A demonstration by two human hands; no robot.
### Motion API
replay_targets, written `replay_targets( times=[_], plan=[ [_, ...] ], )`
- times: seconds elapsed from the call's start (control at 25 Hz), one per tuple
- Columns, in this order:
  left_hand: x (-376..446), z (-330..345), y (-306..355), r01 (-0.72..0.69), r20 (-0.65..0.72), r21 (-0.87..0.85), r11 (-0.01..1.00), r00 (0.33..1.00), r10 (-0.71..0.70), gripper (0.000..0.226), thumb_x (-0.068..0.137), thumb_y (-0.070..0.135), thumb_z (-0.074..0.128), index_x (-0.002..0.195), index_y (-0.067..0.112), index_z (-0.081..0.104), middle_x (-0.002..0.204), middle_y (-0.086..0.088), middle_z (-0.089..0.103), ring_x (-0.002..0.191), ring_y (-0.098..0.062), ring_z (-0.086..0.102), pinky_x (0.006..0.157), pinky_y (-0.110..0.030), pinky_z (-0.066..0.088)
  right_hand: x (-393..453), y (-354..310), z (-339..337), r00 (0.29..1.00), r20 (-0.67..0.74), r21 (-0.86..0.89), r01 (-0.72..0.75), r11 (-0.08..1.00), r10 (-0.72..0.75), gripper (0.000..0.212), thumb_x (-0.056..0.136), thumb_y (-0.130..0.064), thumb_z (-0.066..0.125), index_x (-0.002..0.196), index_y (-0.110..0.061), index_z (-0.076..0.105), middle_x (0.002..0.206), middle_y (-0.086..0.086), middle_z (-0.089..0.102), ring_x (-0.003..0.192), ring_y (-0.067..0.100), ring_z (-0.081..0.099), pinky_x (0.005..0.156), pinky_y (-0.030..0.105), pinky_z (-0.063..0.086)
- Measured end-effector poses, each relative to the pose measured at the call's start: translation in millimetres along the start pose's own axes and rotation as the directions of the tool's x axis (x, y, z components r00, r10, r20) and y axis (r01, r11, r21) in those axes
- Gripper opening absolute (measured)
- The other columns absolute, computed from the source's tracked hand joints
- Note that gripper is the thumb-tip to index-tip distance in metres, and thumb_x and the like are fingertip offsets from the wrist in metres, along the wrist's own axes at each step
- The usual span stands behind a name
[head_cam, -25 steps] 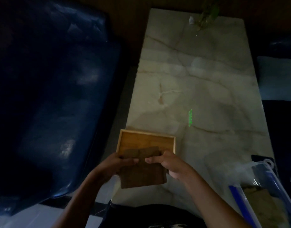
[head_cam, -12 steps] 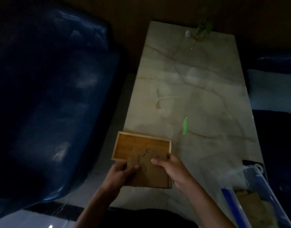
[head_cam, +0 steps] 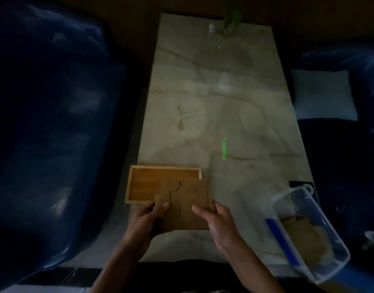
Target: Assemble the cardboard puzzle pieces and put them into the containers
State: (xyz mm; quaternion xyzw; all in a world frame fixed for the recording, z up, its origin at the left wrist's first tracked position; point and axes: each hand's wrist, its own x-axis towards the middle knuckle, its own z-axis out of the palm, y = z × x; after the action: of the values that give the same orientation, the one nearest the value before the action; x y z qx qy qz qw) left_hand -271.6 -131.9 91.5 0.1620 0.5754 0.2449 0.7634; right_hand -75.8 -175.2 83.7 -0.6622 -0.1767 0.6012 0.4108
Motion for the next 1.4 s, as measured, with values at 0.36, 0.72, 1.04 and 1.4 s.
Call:
replay_targets(
  times=[0.36, 0.72, 1.04, 1.4],
  plan=[
    [14.7, 64.4, -6.4, -0.024, 0.095, 0.15, 0.988, 0.995, 0.01, 0.03, 0.085, 0.018, 0.064, 0.115, 0.015, 0.068, 0.11, -0.012, 0.073, 0.1, -0.03, 0.07, 0.08, -0.047, 0.058, -13.7, -11.4, -73.4, 0.999, -0.036, -0.044, -0.002, 0.999, 0.0, 0.028, 0.073, -0.026, 0.083, 0.099, -0.02, 0.075, 0.094, -0.003, 0.078, 0.09, 0.014, 0.073, 0.08, 0.031, 0.056],
    [33.0, 147.7, -26.0, -0.115, 0.232, 0.363, 0.925, 0.972, 0.03, 0.02, 0.091, 0.006, 0.059, 0.107, -0.001, 0.07, 0.11, -0.026, 0.07, 0.102, -0.038, 0.068, 0.087, -0.045, 0.056, -23.2, -2.8, -153.6, 0.979, -0.202, 0.015, 0.036, 0.999, -0.032, 0.009, 0.081, -0.02, 0.078, 0.088, -0.023, 0.075, 0.083, -0.012, 0.077, 0.08, -0.001, 0.07, 0.066, 0.013, 0.05],
    [62.5, 241.4, -65.1, -0.221, 0.304, 0.662, 0.717, 0.953, 0.013, 0.017, 0.094, 0.009, 0.057, 0.103, 0.01, 0.072, 0.099, -0.019, 0.073, 0.095, -0.04, 0.068, 0.083, -0.052, 0.057, -38.7, 29.3, -251.9, 0.878, -0.472, -0.013, 0.084, 0.996, -0.08, 0.038, 0.087, -0.043, 0.069, 0.121, -0.032, 0.057, 0.102, -0.019, 0.064, 0.094, -0.003, 0.061, 0.077, 0.023, 0.053],
    [91.5, 352.4, -126.6, -0.281, 0.355, 0.784, 0.554, 0.935, -0.028, 0.017, 0.089, 0.004, 0.065, 0.105, 0.003, 0.07, 0.097, -0.016, 0.072, 0.084, -0.023, 0.067, 0.064, -0.024, 0.055, -44.2, 91.7, -405.5, 0.64, -0.769, -0.181, -0.237, 0.954, 0.013, 0.047, 0.095, -0.034, 0.057, 0.139, -0.018, 0.05, 0.135, 0.009, 0.058, 0.122, 0.025, 0.055, 0.104, 0.046, 0.044]
  ],
)
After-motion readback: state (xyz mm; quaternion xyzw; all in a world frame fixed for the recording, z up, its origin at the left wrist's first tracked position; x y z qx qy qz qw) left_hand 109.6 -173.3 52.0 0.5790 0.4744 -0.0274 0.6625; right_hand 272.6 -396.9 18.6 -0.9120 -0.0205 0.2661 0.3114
